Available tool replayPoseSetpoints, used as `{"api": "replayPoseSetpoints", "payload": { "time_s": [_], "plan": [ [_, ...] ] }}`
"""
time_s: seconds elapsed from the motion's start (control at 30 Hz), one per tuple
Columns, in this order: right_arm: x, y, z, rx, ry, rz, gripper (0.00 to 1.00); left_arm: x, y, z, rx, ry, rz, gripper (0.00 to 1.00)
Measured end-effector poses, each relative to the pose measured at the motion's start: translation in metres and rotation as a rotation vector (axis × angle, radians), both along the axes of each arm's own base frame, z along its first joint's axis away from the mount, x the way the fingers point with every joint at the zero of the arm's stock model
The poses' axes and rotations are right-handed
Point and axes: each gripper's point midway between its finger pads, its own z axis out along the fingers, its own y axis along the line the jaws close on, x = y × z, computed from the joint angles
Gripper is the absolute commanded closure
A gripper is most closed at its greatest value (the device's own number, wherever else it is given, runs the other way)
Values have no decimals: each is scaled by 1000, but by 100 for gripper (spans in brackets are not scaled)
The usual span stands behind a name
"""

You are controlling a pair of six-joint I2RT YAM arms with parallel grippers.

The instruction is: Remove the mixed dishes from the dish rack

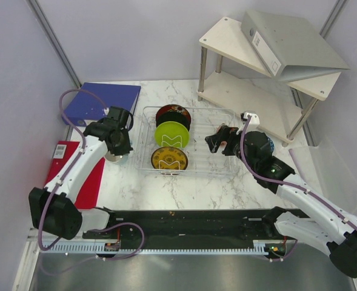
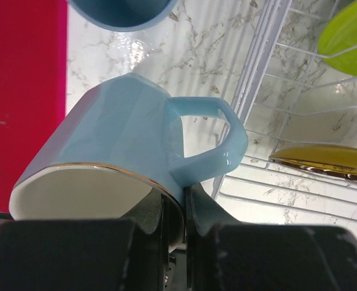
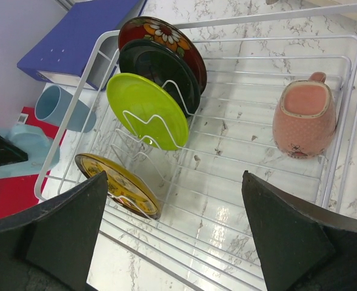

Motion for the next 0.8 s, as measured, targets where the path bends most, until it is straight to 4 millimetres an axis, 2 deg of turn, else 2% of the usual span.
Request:
{"api": "replayPoseSetpoints", "payload": {
  "time_s": [0.2,0.5,0.8],
  "plan": [
    [0,0,-1,-13,-2,4,2,6,-8,-38,-45,88,-3,98],
    [3,2,-14,-43,25,7,2,23,-13,-66,-78,138,7,98],
    [4,2,-17,-49,33,7,2,28,-12,-70,-74,153,16,98]
  ]
}}
